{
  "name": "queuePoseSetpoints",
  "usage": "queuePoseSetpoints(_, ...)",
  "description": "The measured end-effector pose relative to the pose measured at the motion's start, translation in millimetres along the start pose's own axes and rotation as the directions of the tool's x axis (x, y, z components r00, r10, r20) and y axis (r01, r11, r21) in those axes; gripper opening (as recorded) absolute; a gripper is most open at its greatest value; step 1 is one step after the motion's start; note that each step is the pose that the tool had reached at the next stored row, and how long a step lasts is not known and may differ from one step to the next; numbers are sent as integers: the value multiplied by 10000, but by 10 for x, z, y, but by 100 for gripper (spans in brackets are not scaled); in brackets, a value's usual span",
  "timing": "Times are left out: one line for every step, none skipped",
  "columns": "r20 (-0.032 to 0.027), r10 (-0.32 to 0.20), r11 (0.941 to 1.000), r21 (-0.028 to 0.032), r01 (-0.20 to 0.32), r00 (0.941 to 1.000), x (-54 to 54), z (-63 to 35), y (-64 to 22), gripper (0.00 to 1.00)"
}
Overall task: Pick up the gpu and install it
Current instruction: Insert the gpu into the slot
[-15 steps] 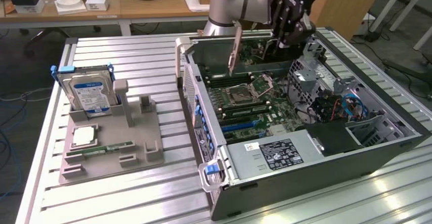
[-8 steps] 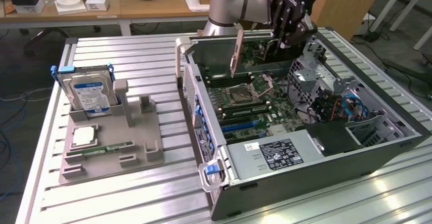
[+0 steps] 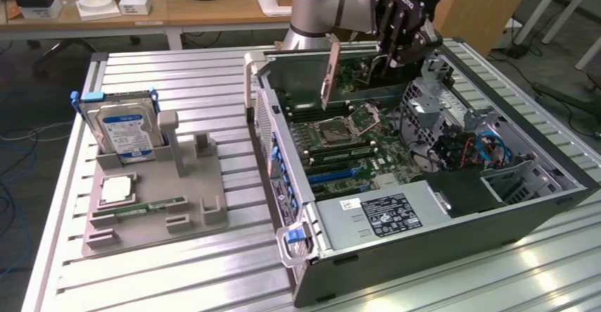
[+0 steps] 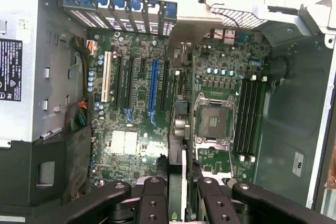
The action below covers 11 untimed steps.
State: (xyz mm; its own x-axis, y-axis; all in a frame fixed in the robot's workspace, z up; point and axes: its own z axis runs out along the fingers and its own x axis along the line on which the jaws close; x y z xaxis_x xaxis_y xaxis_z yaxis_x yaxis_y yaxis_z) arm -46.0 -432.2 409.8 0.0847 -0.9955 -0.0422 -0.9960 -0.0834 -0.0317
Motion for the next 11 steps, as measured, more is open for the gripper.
queuePoseSetpoints(0,-3,10000,11,3,10000,0,2,-1,27)
queuePoseSetpoints(2,-3,10000,27,3,10000,0,7,-1,27)
queuePoseSetpoints(-2,49,10000,52,-49,10000,-1,11,1,27)
queuePoseSetpoints(-8,160,9999,60,-160,9999,0,12,1,27)
queuePoseSetpoints(-12,300,9995,67,-300,9995,0,15,1,27)
queuePoseSetpoints(-17,480,9988,75,-480,9988,0,18,1,27)
queuePoseSetpoints(-23,672,9977,82,-672,9977,0,23,2,27)
queuePoseSetpoints(-30,856,9963,90,-856,9963,0,29,2,27)
queuePoseSetpoints(-35,1027,9947,98,-1027,9947,0,39,2,27)
queuePoseSetpoints(-36,1135,9935,103,-1135,9935,1,48,3,27)
queuePoseSetpoints(-37,1217,9925,107,-1216,9926,0,53,7,27)
